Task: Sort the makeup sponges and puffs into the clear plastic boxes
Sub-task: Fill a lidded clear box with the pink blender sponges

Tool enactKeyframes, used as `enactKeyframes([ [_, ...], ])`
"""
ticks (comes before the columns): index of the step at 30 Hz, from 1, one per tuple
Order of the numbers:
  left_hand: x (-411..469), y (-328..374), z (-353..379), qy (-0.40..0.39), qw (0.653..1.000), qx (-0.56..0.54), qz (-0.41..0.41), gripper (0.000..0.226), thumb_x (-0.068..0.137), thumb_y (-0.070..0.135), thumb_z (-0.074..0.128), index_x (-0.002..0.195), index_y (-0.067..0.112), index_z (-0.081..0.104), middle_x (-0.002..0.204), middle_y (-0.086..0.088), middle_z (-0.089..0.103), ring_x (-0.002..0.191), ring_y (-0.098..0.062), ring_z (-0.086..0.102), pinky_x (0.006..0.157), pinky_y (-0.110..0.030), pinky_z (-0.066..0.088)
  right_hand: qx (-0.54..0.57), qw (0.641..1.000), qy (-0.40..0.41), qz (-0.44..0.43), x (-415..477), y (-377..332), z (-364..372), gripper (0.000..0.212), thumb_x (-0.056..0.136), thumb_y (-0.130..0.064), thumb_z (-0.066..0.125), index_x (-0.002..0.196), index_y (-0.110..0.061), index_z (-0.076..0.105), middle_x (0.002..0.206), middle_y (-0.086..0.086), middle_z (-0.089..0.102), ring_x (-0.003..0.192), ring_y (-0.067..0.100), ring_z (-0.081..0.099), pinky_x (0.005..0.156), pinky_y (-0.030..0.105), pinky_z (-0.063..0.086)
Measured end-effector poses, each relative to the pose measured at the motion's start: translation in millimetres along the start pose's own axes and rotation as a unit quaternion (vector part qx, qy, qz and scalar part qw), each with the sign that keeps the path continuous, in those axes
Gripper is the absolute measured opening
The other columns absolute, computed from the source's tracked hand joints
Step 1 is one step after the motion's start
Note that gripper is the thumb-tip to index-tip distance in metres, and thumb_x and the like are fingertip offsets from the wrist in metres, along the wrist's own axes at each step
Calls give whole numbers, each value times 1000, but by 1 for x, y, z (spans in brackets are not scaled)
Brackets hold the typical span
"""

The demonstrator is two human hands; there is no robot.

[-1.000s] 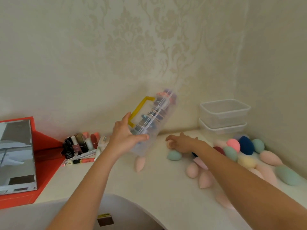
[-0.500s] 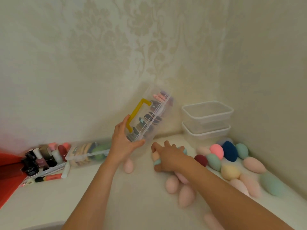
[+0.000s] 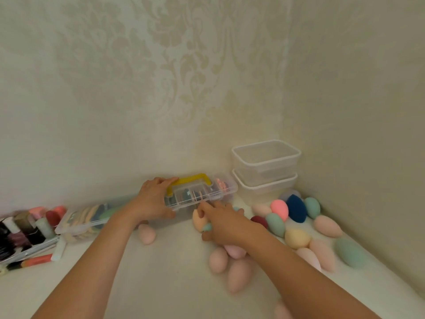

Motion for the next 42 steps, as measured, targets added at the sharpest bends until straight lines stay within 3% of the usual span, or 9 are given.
enactKeyframes([
  [6,3,5,4,10,991,-120,64,76,68,15,83,136,20,49,137,-2,45,129,-17,41,100,-14,25,-18,999,-41,-2,2,5,-4,61,86,-30,58,139,-39,29,140,4,33,126,33,36,100,54,34],
  [12,1,3,13,58,996,-43,57,72,75,33,77,139,25,44,146,3,43,137,-13,34,116,-42,-1,-7,999,-48,0,-5,23,-31,72,85,-39,63,146,-35,25,149,4,32,130,30,39,105,41,36],
  [15,-9,0,12,90,992,-70,44,67,78,36,74,137,20,48,147,-1,41,140,-17,28,116,-41,0,44,999,20,2,-14,29,-59,60,84,-36,67,138,-26,41,132,1,48,114,22,54,93,29,44],
  [18,-30,0,1,172,978,-111,33,48,82,27,71,127,14,58,137,-7,50,132,-24,40,116,-42,8,7,980,199,-3,-27,40,-97,33,84,-27,68,114,-15,59,110,2,58,104,20,57,83,25,43],
  [22,-73,10,-2,254,952,-151,81,30,84,13,69,113,13,65,116,-1,55,112,-19,52,104,-30,34,-91,954,285,27,-34,64,-120,48,81,-25,72,123,-16,51,122,6,48,113,24,43,90,31,40],
  [26,-117,35,20,190,959,-171,121,27,86,18,66,113,24,64,117,14,49,107,1,46,93,-10,29,-166,955,239,61,-26,86,-110,47,84,-14,68,126,-13,48,124,11,47,112,27,45,86,35,42],
  [31,-147,40,58,88,976,-177,92,21,92,28,56,112,29,60,111,18,48,104,3,49,94,-11,34,-240,933,263,49,-25,84,-114,26,87,-1,56,113,-5,53,110,12,57,96,29,54,71,37,40],
  [37,-152,26,60,84,976,-196,42,15,92,24,56,104,24,65,104,17,52,99,2,50,85,-1,31,-172,913,367,44,-33,64,-135,14,88,-5,59,99,0,52,96,17,58,81,34,55,61,37,37],
  [42,-152,27,60,73,976,-204,26,12,90,23,58,99,26,65,102,17,56,99,0,53,86,-8,34,-156,896,415,-6,-46,23,-163,11,84,6,56,94,1,56,89,18,61,77,34,58,64,39,41],
])
Point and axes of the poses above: each hand's wrist, its own x-axis towards the middle knuckle, its own z-axis out of the palm, y = z × x, the point moved 3 cm from there along x, towards the middle knuckle
